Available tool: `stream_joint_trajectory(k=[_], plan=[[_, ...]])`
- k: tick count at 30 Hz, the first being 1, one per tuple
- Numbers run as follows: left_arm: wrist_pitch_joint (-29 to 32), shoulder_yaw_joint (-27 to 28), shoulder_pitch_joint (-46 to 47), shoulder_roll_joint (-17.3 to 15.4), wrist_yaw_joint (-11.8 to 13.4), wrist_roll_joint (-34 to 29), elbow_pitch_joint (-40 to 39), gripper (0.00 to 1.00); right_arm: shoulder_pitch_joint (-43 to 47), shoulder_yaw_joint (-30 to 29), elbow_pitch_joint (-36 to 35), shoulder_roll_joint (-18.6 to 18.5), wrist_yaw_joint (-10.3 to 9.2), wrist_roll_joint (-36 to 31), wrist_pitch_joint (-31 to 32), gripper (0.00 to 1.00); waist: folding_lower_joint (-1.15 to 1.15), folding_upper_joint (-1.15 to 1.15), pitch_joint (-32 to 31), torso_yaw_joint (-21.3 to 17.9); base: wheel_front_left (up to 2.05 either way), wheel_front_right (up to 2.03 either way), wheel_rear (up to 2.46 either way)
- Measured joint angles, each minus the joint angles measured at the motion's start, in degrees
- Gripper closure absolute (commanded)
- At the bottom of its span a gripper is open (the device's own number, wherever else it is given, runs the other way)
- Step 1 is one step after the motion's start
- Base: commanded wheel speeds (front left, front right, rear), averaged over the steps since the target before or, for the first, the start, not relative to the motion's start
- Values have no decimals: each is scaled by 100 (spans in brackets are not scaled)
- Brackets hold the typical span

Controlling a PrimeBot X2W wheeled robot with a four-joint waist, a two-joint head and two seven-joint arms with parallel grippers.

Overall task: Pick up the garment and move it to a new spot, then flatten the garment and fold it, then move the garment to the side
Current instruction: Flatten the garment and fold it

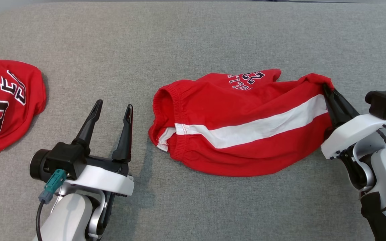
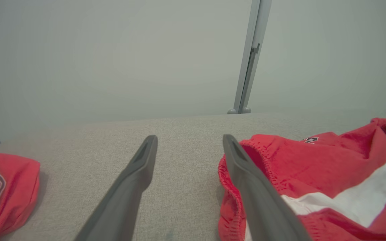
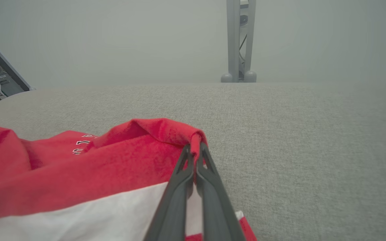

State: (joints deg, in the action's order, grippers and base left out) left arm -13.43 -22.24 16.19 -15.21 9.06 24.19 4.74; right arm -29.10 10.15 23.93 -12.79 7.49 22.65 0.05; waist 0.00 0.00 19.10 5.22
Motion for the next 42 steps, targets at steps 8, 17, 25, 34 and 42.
stream_joint_trajectory(k=[8,17,25,34,42], plan=[[-46,-7,33,26,-19,12,78,0,55,-74,514,36,0,-29,-788,0,0,0,-86,-39,0,0,0],[-79,147,-287,-82,170,42,-40,0,1002,-649,-595,256,0,-702,-1115,0,0,0,-410,-258,0,0,0],[-97,196,-636,-210,298,-19,-311,0,1840,-1022,-2089,558,0,-1227,-525,0,0,0,-747,-406,0,0,0],[0,160,-837,-278,361,0,-375,0,2591,-1260,-3049,847,0,-1365,2,0,0,0,-981,-408,0,0,0],[63,124,-862,-293,380,9,-377,0,2771,-1338,-3340,937,0,-1406,142,0,0,0,-975,-408,0,0,0]])
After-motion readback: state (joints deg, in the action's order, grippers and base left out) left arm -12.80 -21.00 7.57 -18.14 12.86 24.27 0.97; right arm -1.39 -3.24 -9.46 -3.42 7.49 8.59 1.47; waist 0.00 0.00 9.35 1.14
